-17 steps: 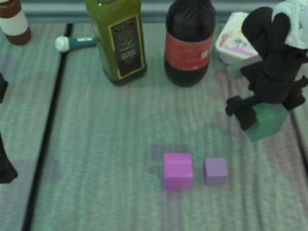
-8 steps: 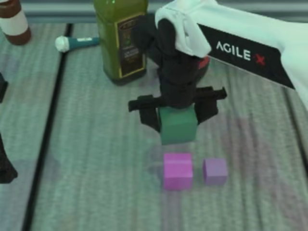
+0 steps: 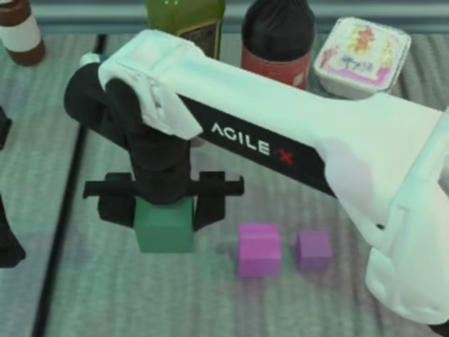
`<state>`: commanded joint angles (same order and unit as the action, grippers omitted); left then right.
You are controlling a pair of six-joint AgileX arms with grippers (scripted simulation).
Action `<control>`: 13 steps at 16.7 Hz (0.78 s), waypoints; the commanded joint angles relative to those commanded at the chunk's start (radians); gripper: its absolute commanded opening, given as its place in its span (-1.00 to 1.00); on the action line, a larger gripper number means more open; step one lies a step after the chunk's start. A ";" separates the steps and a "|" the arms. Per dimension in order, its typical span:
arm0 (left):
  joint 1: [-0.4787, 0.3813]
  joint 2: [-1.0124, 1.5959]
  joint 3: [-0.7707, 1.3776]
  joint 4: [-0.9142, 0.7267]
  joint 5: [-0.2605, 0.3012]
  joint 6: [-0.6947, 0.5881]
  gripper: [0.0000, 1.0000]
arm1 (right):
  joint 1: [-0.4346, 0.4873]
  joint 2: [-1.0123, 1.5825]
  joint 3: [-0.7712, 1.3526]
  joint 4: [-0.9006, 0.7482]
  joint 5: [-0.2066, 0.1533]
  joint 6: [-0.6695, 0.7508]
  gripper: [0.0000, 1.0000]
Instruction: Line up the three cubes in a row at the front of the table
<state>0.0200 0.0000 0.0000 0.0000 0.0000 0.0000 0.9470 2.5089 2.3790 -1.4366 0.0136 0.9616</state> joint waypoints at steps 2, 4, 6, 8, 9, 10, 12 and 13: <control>0.000 0.000 0.000 0.000 0.000 0.000 1.00 | 0.003 0.002 0.004 -0.001 0.000 0.004 -1.00; 0.000 0.000 0.000 0.000 0.000 0.000 1.00 | 0.000 -0.003 0.002 0.001 -0.001 0.005 -1.00; 0.000 0.000 0.000 0.000 0.000 0.000 1.00 | -0.001 -0.004 -0.015 0.018 -0.001 0.004 -1.00; 0.000 0.000 0.000 0.000 0.000 0.000 1.00 | -0.002 -0.001 -0.071 0.075 -0.001 0.007 -1.00; 0.000 0.000 0.000 0.000 0.000 0.000 1.00 | -0.002 0.002 -0.106 0.113 -0.001 0.008 -1.00; 0.000 0.000 0.000 0.000 0.000 0.000 1.00 | -0.001 0.004 -0.143 0.154 0.000 0.008 -1.00; 0.000 0.000 0.000 0.000 0.000 0.000 1.00 | 0.003 0.009 -0.212 0.228 0.000 0.007 -1.00; 0.000 0.000 0.000 0.000 0.000 0.000 1.00 | 0.005 0.012 -0.235 0.250 0.000 0.007 -1.00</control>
<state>0.0200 0.0000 0.0000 0.0000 0.0000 0.0000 0.9516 2.5210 2.1442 -1.1862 0.0137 0.9688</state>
